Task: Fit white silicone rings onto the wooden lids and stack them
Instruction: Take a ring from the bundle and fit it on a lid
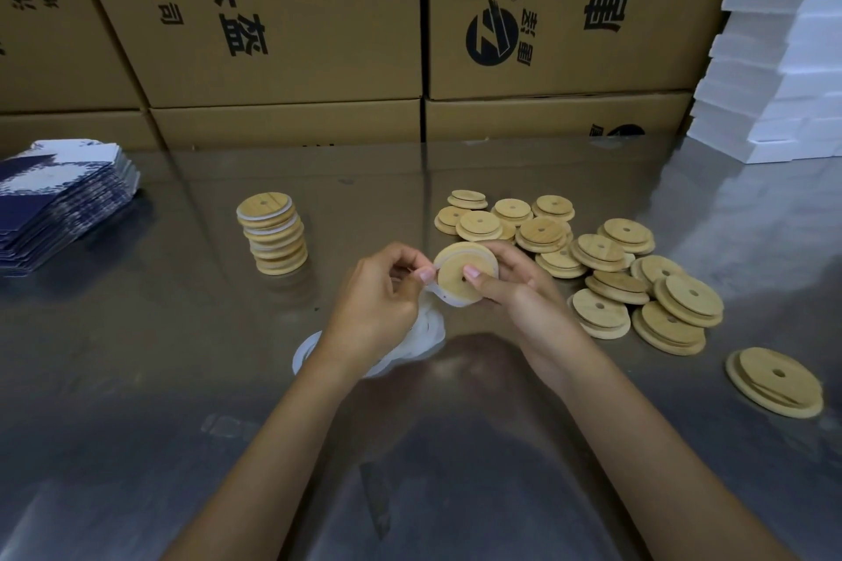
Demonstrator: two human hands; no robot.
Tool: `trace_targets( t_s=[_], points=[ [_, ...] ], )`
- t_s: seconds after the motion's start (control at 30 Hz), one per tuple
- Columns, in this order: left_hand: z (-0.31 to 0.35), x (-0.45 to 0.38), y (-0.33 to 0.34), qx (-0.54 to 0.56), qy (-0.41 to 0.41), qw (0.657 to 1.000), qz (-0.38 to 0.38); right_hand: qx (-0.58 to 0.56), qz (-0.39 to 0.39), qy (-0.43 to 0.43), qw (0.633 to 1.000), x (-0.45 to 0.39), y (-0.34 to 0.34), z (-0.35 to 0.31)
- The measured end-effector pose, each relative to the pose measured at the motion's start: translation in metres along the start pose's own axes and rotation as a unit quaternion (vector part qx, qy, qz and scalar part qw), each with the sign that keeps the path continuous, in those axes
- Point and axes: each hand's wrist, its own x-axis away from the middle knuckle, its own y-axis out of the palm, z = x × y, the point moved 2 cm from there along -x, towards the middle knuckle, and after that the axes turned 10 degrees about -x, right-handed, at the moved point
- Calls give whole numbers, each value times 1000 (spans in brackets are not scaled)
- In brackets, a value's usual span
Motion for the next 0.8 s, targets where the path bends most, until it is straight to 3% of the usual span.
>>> trace_targets(
  t_s=[0.5,0.63,0.8],
  points=[
    [5,4,10,82,-28,996,21,-156,13,70,985,-3,4,6],
    [2,2,9,106,-48,993,15,-148,11,75,986,-5,4,8],
    [1,3,11,110,-53,992,3,-41,-6,81,996,-4,4,9]
  ],
)
